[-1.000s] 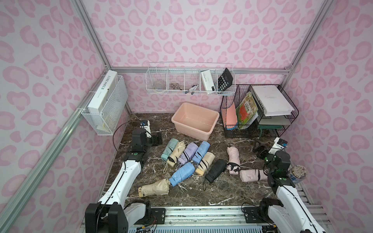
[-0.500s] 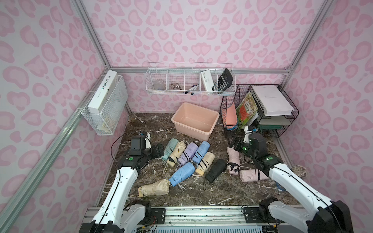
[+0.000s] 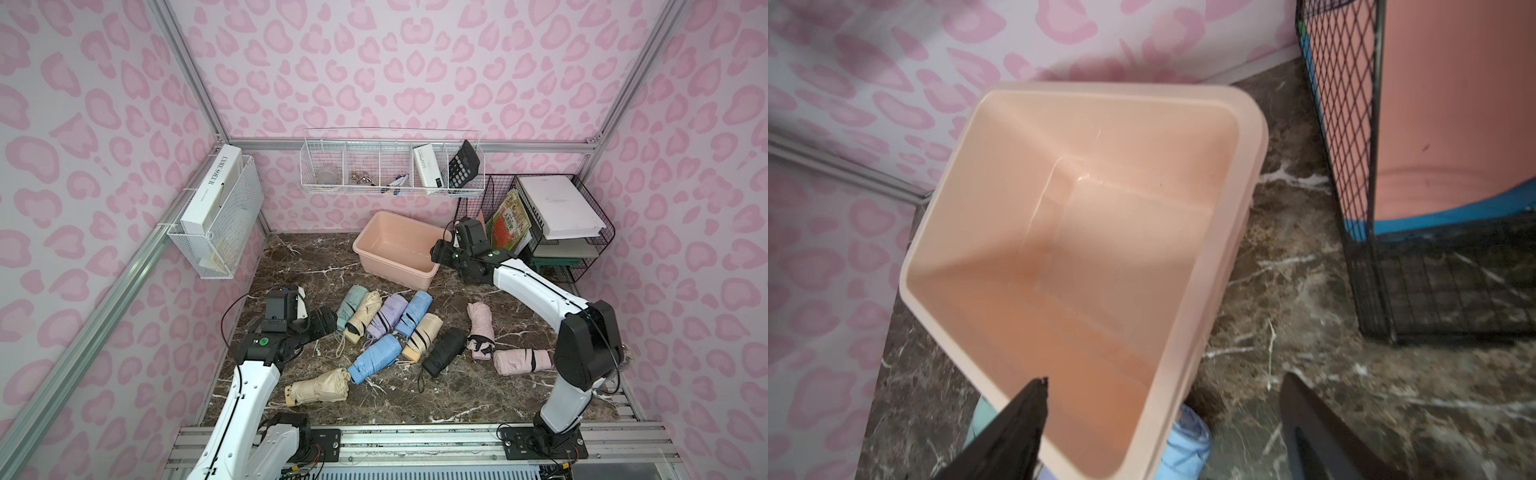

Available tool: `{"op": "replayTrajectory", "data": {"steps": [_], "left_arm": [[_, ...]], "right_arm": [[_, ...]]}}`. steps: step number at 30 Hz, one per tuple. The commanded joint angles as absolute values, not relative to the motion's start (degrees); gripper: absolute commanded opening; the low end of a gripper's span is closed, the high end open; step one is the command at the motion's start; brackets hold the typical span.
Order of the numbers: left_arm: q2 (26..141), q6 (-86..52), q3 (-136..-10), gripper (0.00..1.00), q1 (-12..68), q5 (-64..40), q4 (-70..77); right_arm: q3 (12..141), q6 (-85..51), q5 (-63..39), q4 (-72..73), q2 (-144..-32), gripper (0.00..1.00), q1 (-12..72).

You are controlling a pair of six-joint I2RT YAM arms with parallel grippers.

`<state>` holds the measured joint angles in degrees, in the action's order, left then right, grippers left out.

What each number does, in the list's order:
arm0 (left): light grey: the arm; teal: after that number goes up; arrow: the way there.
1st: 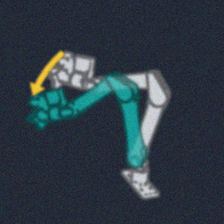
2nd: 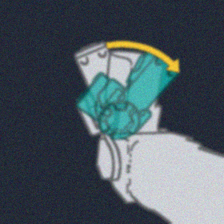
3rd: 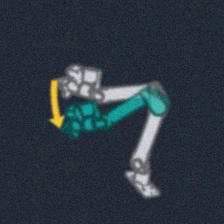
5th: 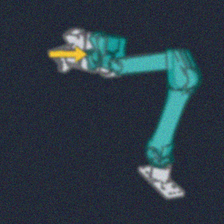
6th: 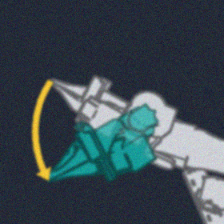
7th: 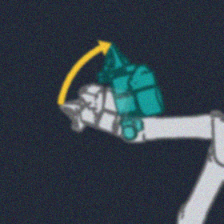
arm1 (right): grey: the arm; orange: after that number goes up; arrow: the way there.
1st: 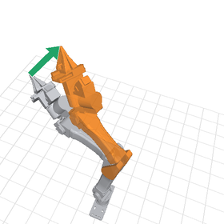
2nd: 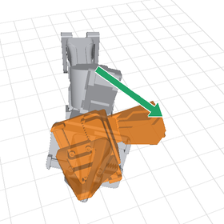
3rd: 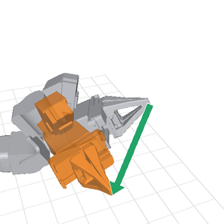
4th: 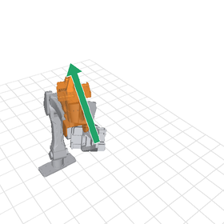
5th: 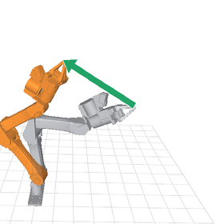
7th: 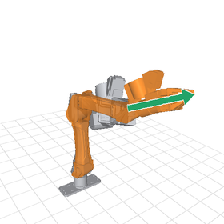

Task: Put the umbrella into the storage box
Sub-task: Adjust the storage box at the center of the board.

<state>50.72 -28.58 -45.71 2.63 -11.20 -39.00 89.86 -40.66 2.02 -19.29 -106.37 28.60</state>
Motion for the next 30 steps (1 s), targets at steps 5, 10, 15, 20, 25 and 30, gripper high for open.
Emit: {"op": "replayTrajectory", "data": {"steps": [5,10,15,20,25,30], "left_arm": [[50.5,-30.3,-46.3,0.91,2.7,-9.6,-41.2],[51.0,-30.5,-46.5,0.91,2.6,-9.5,-41.3],[52.0,-30.0,-47.7,0.91,2.6,-9.2,-41.7],[52.9,-29.5,-49.1,0.91,2.6,-9.1,-42.3],[54.0,-28.5,-49.2,0.91,2.6,-8.5,-42.8],[55.3,-28.4,-49.4,0.91,2.6,-8.9,-43.3]], "right_arm": [[107.8,-39.9,9.0,-36.5,-119.5,0.69,28.7],[111.9,-39.1,8.7,-37.8,-123.3,0.56,28.8],[114.6,-37.5,8.5,-40.5,-125.5,0.41,28.9],[114.2,-35.2,7.8,-41.7,-124.7,0.27,28.9],[113.1,-32.6,5.3,-43.8,-123.2,0.24,29.0],[108.9,-31.0,3.9,-44.2,-120.1,0.21,29.0]]}}
